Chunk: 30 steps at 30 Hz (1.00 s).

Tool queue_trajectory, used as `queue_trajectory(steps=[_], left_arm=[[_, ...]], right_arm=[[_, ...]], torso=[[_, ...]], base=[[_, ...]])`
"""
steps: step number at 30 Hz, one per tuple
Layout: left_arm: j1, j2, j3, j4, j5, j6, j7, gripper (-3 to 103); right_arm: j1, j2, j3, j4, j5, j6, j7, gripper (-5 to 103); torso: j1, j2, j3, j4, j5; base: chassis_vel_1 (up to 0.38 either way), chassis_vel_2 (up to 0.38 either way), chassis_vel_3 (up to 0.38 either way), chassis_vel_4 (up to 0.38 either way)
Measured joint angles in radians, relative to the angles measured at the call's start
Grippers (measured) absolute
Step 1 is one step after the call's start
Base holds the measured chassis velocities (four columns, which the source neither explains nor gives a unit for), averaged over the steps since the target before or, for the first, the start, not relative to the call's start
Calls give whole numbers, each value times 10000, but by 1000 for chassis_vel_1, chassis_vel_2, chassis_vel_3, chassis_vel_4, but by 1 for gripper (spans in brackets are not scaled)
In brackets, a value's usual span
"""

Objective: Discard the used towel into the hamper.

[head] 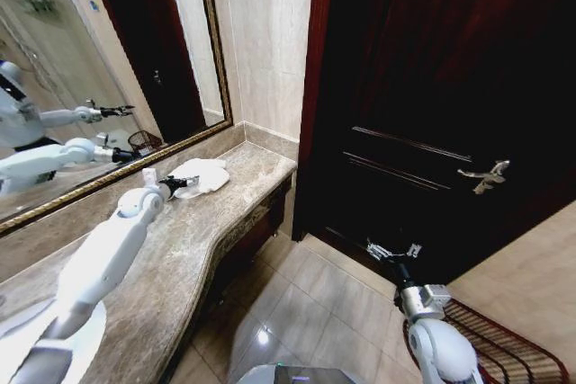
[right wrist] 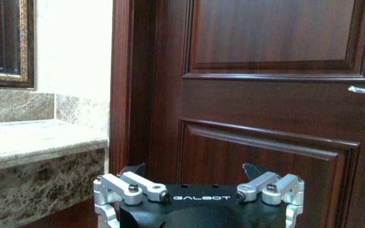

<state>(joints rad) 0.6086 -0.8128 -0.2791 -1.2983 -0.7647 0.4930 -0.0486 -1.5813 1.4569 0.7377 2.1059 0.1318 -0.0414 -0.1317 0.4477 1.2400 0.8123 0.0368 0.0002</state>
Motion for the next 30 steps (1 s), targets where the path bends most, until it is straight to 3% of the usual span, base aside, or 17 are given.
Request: queue_trajectory(steps=[9,15,30], left_arm=[[-167,-295,173,418,376,-13,-14,103],[-326,-458,350,751,458,-192,-41,95],[-239,-739,337,764,656,-376,-81,57]], right_arm=[[46,-51,-8,64,20,-35,85,100],[3,-73,2,116,119,-34,87,100],[-150,-80,54,284,261,-41,124,100]], torso=[[-1,0,-1,2,0],[-2,1,-2,2,4],[-2,2,-2,1,4]], base=[[0,0,0,0],[0,0,0,0],[0,0,0,0]])
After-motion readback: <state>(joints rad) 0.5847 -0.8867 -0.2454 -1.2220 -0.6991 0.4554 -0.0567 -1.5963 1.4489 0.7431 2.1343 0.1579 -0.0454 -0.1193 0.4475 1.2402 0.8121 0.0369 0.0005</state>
